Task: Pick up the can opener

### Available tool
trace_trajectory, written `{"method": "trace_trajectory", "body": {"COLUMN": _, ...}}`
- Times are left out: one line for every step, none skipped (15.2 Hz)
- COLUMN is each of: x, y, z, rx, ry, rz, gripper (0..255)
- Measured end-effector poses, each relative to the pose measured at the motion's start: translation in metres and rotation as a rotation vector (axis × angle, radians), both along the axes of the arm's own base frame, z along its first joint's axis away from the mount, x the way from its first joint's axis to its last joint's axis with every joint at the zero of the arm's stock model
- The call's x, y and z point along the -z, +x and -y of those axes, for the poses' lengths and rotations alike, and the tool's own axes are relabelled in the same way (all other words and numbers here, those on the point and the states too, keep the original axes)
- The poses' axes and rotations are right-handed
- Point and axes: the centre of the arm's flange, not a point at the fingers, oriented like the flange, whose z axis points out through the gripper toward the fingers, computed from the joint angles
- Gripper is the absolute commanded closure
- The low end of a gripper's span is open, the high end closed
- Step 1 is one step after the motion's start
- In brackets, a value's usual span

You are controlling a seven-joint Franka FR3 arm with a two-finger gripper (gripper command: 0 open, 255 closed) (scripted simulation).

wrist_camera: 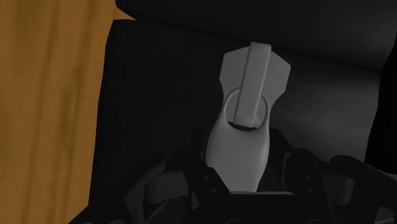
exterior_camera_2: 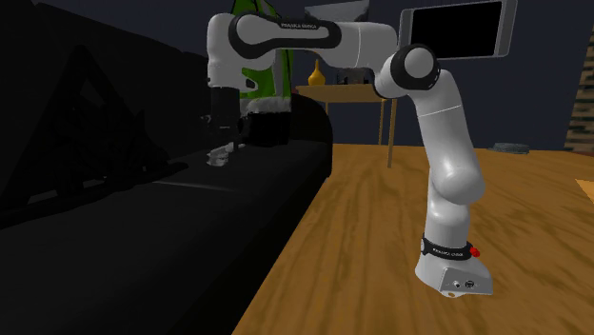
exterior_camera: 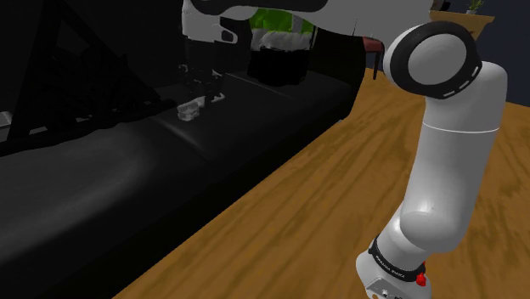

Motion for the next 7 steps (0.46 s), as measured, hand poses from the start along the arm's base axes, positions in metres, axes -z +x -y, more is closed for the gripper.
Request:
{"method": "trace_trajectory", "body": {"x": -0.004, "y": 0.000, "z": -0.001, "rx": 0.000, "ry": 0.000, "rz": 0.000, "gripper": 255}}
{"method": "trace_trajectory", "body": {"x": -0.010, "y": -0.001, "z": -0.001, "rx": 0.000, "ry": 0.000, "rz": 0.000, "gripper": 255}}
{"method": "trace_trajectory", "body": {"x": -0.015, "y": -0.001, "z": -0.001, "rx": 0.000, "ry": 0.000, "rz": 0.000, "gripper": 255}}
{"method": "trace_trajectory", "body": {"x": -0.020, "y": 0.000, "z": -0.001, "rx": 0.000, "ry": 0.000, "rz": 0.000, "gripper": 255}}
{"method": "trace_trajectory", "body": {"x": -0.025, "y": 0.000, "z": -0.001, "rx": 0.000, "ry": 0.000, "rz": 0.000, "gripper": 255}}
{"method": "trace_trajectory", "body": {"x": -0.030, "y": -0.001, "z": 0.000, "rx": 0.000, "ry": 0.000, "rz": 0.000, "gripper": 255}}
{"method": "trace_trajectory", "body": {"x": -0.033, "y": 0.000, "z": 0.000, "rx": 0.000, "ry": 0.000, "rz": 0.000, "gripper": 255}}
